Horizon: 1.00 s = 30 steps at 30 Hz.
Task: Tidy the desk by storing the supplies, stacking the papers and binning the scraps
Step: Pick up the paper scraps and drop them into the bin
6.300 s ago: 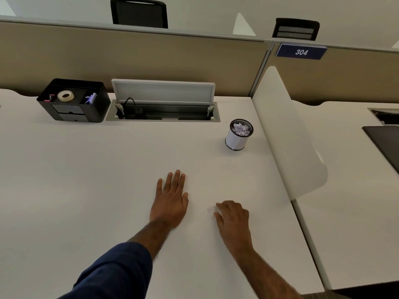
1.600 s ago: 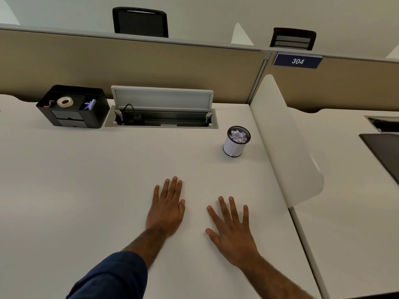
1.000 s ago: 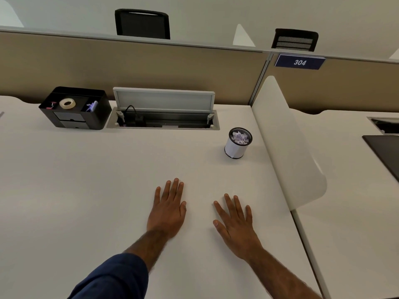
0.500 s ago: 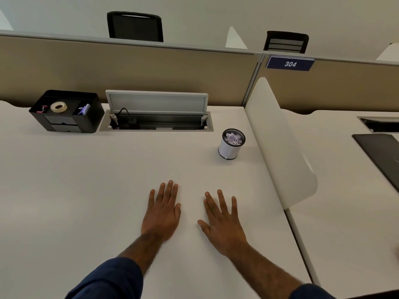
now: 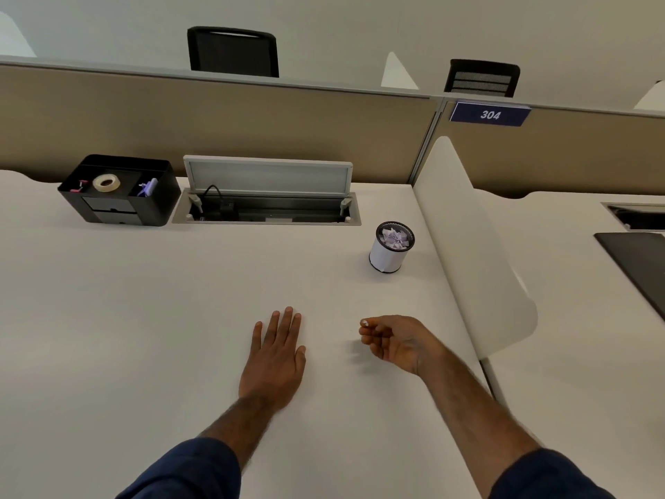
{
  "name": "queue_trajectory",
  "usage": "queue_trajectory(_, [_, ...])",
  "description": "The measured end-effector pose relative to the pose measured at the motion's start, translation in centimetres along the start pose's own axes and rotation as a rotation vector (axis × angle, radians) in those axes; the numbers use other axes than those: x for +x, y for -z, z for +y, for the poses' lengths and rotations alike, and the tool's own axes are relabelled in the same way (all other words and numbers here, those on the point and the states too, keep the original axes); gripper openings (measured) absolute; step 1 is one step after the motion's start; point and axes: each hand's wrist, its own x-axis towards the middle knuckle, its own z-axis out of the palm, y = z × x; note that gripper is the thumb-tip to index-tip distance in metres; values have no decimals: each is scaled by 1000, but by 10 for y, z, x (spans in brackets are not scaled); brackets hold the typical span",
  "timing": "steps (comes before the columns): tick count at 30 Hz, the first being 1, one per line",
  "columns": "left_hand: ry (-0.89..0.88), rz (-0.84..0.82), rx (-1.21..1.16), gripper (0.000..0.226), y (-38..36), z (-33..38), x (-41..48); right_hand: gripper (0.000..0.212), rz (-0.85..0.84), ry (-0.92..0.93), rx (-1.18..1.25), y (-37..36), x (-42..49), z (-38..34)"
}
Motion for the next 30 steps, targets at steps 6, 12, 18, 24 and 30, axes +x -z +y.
queue_trajectory(6, [2,10,-6,64,-4,-2,0,22,49,169,-24,1,9,-61])
queue_trajectory(12, [-1,28,-18,65,-6,-3,0,17,407,515,-393,0,41,-136])
queue_trajectory(18, [5,35,24,65,-10,-5,3,26,688,682,-991,4,62,-167])
queue_trajectory(24, [2,31,28,65,-10,-4,3,24,741,704,-1169,3,63,-174])
queue_trajectory(30, [2,18,15,67,-5,-3,3,23,772,713,-1463,3,62,-175])
